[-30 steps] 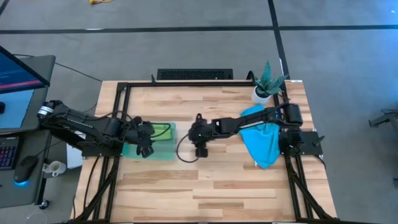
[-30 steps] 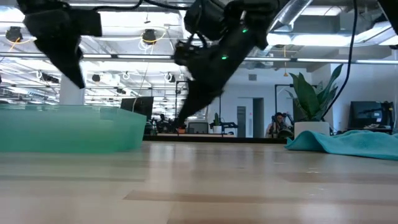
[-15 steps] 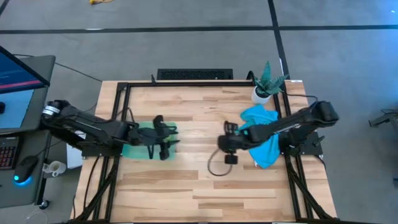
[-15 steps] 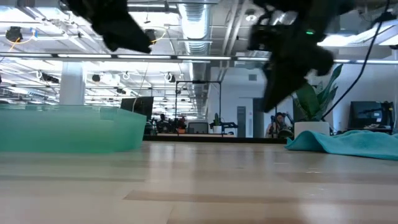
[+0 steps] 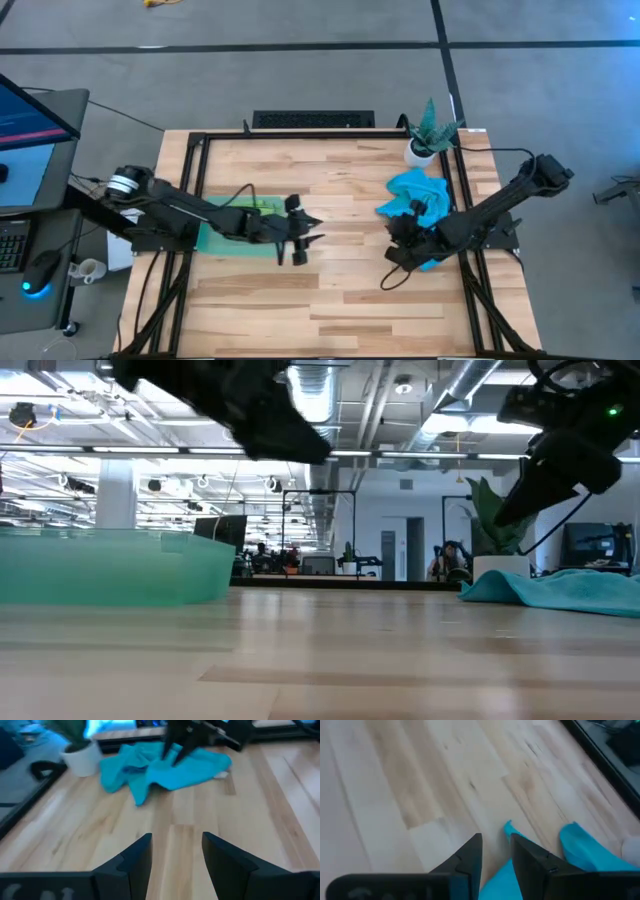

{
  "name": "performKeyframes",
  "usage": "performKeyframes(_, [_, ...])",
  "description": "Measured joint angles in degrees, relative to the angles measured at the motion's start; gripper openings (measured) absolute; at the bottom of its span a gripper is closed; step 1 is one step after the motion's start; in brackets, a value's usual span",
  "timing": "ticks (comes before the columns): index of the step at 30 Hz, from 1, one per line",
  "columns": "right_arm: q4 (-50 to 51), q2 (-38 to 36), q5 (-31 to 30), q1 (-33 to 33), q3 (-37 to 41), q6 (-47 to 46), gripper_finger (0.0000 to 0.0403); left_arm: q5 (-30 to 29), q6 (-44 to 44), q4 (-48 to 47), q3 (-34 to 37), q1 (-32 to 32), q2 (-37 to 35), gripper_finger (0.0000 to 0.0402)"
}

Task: Roll microfiber towels into tight, uniform cylinder then place into a basket
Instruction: Fold the blue towel

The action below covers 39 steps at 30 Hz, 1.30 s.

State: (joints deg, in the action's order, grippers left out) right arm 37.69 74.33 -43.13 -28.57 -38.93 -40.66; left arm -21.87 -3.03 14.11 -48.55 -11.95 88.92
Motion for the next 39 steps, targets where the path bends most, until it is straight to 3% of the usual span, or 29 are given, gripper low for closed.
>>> performKeyframes(3, [1.14,-0.12,0.72,-0.30,0.00,-3.14,0.0123,3.15,2.79,-1.63,-4.25,0.71,3.95,0.0165])
performKeyframes(9, [3.91,0.97,10.26,-1.15,0.03,-12.24,0.0121,3.61,3.86,-8.11,-10.71,0.77,9.53,0.0165])
performKeyframes(19, [9.19,4.70,20.21,-12.10,-0.03,-33.19,0.0120,3.45,4.27,-14.73,-13.47,0.64,11.60,0.0165])
performKeyframes(23, [8.99,6.49,20.22,-18.58,-0.03,-43.57,0.0120,3.54,5.34,-14.18,-13.51,0.67,11.45,0.0165])
performKeyframes(31, [10.93,7.75,19.02,-27.01,-0.27,-54.54,0.0120,3.47,5.76,-13.48,-13.51,0.93,11.45,0.0165])
performKeyframes(39, [33.34,7.69,17.31,-30.45,-8.60,-61.32,0.0120,3.41,5.84,-13.16,-13.49,1.15,11.45,0.0165])
